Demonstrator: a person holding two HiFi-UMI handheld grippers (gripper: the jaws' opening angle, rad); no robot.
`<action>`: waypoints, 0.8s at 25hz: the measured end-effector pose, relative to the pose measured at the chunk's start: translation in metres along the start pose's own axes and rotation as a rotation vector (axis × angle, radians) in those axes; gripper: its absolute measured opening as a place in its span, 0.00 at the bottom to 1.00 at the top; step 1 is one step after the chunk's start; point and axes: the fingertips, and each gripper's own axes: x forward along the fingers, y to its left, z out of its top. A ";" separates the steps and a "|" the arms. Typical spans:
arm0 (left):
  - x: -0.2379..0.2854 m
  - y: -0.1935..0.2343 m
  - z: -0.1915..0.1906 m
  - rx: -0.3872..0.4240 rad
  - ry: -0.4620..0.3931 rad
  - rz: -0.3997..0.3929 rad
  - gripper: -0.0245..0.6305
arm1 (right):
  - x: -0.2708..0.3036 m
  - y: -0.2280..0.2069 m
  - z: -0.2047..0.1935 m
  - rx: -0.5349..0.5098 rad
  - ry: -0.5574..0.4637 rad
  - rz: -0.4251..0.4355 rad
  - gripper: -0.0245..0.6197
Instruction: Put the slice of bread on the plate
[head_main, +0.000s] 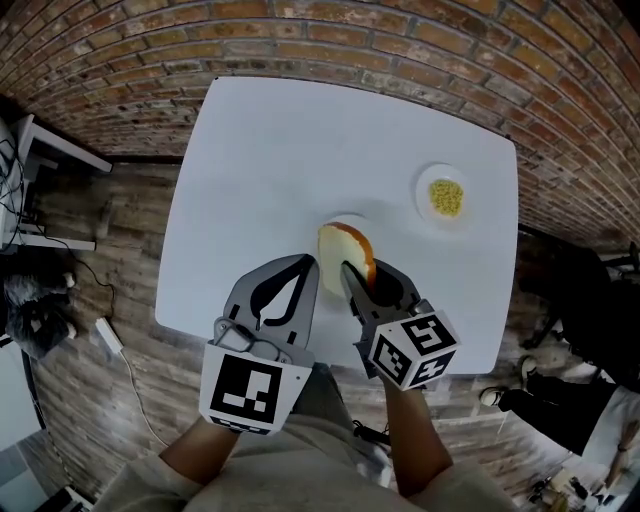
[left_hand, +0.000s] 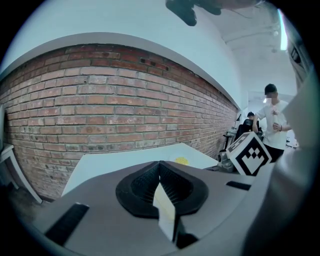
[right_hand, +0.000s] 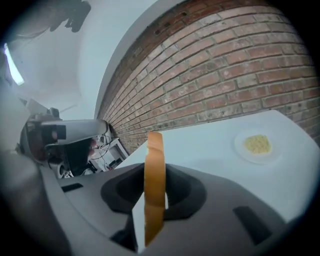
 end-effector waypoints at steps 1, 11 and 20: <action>0.001 0.001 0.000 -0.003 0.000 0.001 0.05 | 0.002 -0.002 -0.002 0.015 0.010 0.007 0.19; 0.011 0.009 -0.004 -0.003 0.023 0.024 0.05 | 0.020 -0.023 -0.016 0.159 0.073 0.083 0.19; 0.018 0.015 -0.005 -0.016 0.033 0.032 0.05 | 0.034 -0.044 -0.022 0.070 0.142 0.025 0.23</action>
